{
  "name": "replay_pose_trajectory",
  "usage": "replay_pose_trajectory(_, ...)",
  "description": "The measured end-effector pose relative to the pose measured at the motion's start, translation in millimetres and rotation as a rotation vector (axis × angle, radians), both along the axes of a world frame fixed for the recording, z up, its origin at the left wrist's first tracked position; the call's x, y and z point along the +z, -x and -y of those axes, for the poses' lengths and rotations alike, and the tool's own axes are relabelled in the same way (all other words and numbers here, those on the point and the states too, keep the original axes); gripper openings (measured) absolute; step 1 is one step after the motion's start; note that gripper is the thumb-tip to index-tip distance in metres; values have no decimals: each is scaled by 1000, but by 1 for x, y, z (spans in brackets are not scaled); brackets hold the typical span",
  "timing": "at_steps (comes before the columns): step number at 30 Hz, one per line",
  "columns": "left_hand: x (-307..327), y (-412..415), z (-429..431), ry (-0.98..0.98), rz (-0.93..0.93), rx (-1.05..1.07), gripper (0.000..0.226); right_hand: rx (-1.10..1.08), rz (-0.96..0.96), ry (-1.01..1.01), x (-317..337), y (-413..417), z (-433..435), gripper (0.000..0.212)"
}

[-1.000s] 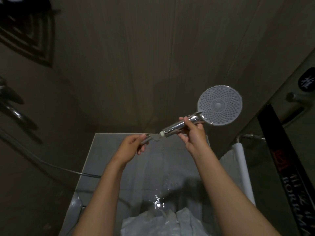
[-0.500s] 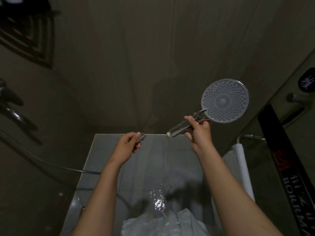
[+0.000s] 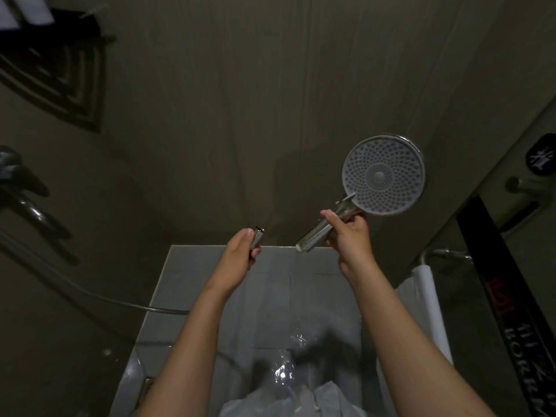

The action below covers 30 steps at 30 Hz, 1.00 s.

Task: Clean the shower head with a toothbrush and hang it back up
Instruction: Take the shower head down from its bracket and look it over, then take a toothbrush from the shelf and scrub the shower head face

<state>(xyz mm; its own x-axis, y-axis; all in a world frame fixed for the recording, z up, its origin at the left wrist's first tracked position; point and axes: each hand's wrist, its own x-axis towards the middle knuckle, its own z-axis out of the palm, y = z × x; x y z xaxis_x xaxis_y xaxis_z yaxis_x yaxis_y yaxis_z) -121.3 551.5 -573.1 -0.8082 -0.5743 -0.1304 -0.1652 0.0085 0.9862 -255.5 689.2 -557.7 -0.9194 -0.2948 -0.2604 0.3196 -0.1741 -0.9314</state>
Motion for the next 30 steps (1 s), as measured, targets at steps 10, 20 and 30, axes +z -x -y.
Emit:
replay_pose_trajectory(10, 16, 24, -19, 79, -3, -81, 7, 167, -219, -147, 18, 9, 0, 18)
replay_pose_trajectory(20, 42, 40, -24, 37, -93, -68, 21, 377, -364, -237, 49, 10, 4, 10)
replay_pose_trajectory(30, 38, 41, -30, -24, -79, -91, 38, 556, -452, -228, 58, 10, 14, 4)
